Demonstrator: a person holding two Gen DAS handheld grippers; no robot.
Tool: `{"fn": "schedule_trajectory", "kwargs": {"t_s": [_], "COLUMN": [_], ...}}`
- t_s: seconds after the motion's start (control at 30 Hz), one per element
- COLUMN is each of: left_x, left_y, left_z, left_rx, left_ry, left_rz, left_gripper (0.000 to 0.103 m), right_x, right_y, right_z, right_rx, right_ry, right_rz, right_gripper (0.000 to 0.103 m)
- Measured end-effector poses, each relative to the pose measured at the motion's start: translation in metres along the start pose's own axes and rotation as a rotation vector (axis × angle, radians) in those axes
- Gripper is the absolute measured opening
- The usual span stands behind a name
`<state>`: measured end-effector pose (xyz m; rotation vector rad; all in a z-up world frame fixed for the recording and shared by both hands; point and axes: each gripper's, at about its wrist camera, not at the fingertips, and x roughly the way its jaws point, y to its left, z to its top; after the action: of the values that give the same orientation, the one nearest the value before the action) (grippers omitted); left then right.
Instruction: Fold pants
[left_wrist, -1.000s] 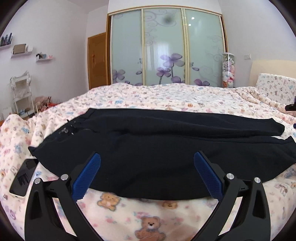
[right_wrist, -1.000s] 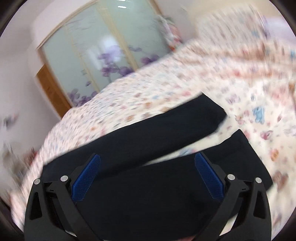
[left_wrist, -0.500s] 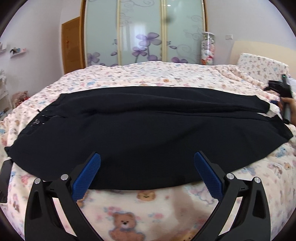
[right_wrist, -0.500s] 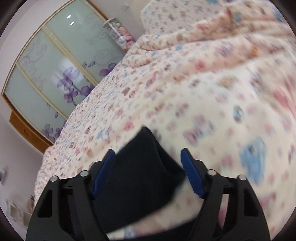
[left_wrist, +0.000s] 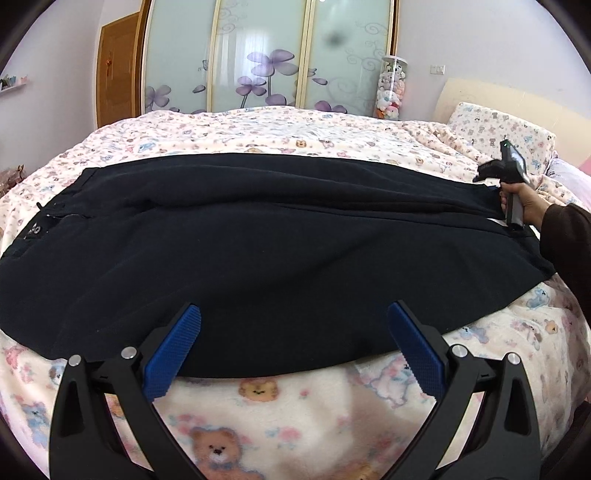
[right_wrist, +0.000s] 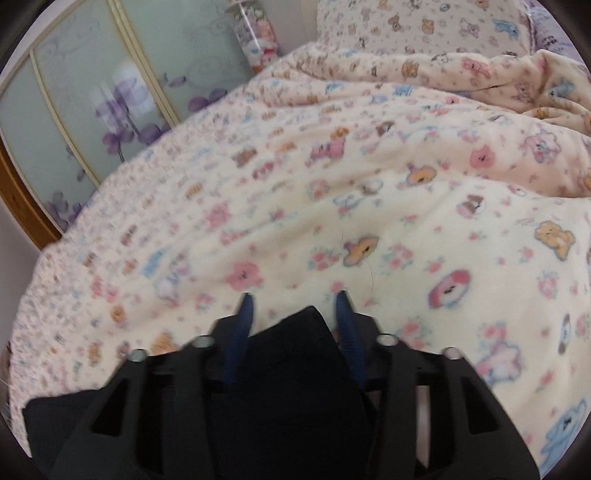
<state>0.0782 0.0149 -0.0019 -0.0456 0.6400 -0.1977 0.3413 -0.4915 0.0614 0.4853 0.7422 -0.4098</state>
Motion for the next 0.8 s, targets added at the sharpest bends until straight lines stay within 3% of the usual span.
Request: {"fn": "schedule_trajectory", "kwargs": {"t_s": [0.13,0.27,0.37,0.53,0.7,0.8], "left_x": [-0.003,-0.005,-0.011,-0.024,-0.053,-0.06], "left_y": [0.004,0.009,0.012,0.02,0.034,0.044], "left_z": [-0.002,-0.002,-0.002,-0.002,0.017,0.055], "left_rx": [-0.02,-0.042,-0.067,-0.118,-0.22,-0.244], "left_ry": [-0.002,-0.012,-0.036,-0.096,-0.215,-0.251], "left_rz": [-0.011,-0.019,-0.025,-0.058,-0.044,0.023], "left_gripper": [0.101,0.101,0.101,0.101,0.101,0.101], "right_x": [-0.012,-0.062,-0.108,-0.163,-0.153,-0.14], "right_y": [-0.009,-0.026,-0.034,-0.061,-0.09,-0.096], "right_z": [-0.008,-0.017,-0.036,-0.102,-0.154,-0.16], "right_rx": [0.02,0.064,0.022,-0.004,0.105,0.147], "right_ry": [-0.051,-0.14,-0.175,-0.109,0.008,0.026], "right_rz": [0.074,0.288,0.418,0.513,0.555,0.57], "right_gripper": [0.019,0.018,0.017,0.015,0.01,0.01]}}
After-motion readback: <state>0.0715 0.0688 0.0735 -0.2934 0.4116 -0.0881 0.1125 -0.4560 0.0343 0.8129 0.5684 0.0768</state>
